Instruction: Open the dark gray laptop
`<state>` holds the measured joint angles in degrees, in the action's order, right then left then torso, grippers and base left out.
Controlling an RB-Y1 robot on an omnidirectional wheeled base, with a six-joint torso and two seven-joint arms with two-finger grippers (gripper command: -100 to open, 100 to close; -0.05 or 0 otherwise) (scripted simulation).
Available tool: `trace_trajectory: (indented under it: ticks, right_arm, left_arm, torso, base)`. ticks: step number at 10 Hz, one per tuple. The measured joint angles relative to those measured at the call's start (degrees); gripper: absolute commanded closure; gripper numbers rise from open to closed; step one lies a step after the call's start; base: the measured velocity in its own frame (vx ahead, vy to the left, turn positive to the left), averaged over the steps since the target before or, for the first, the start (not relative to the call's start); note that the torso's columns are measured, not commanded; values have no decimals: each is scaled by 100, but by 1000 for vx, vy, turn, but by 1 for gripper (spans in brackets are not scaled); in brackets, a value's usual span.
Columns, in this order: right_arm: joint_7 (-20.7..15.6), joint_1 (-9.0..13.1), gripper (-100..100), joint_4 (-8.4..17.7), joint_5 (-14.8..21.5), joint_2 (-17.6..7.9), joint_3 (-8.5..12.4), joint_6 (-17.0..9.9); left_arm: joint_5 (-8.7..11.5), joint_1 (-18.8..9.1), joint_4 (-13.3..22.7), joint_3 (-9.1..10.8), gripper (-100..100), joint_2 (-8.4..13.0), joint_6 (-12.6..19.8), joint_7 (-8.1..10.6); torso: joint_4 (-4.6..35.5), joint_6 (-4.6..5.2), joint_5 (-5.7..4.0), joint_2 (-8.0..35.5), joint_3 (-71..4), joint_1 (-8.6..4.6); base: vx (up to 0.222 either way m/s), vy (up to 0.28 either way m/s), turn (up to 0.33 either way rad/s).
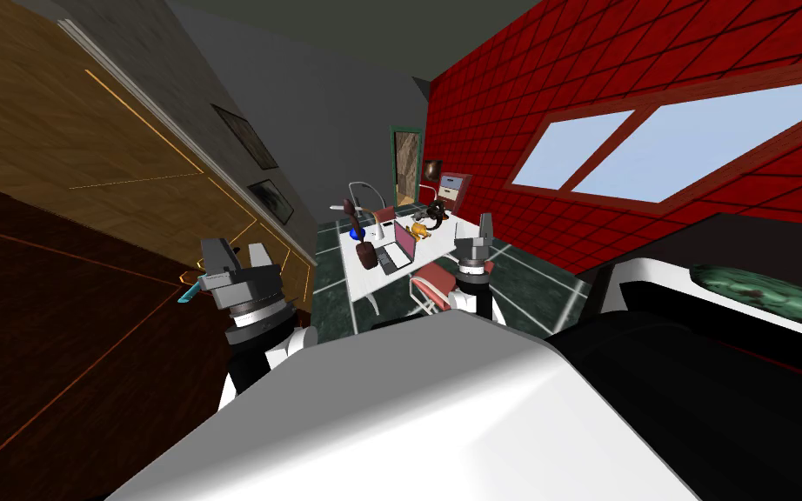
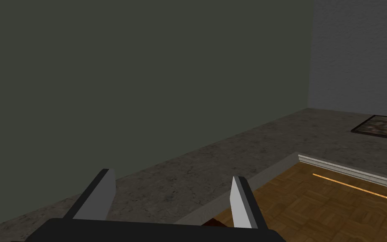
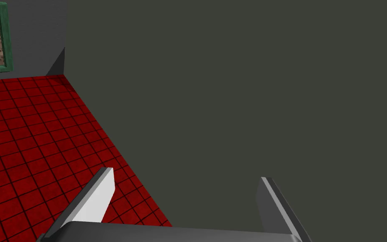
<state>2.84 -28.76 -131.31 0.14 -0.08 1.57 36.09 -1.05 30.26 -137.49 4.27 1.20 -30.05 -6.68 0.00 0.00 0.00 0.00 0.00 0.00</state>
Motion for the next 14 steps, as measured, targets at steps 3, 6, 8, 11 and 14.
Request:
trace_trajectory:
  ticks: [3,6,8,11,14]
  right_arm:
    - [0,0,0,-1,0,0,0,0]
    - [0,0,0,-1,0,0,0,0]
    - [0,0,0,-2,0,0,0,0]
    - [-41,12,-100,32,44,-113,15,1]
    - [-241,46,-100,118,222,-444,97,-19]
  left_arm:
    - [0,0,-1,0,0,0,0,0]
    - [0,0,-1,0,0,0,0,0]
    - [0,0,-2,0,0,0,0,0]
    - [0,0,0,0,0,0,0,0]
    - [0,1,1,0,0,0,0,0]
  torso:
    - [1006,0,0,1003,-2014,0]
    - [2268,0,0,2269,-4536,0]
    - [3114,0,0,3116,-6227,0]
    - [4148,-1,0,4153,-8315,-1]
    - [4226,0,0,4224,-8458,1]
  base:
    - [0,0,0]
    - [0,0,0]
    - [0,0,0]
    - [8,0,25]
    - [17,1,46]
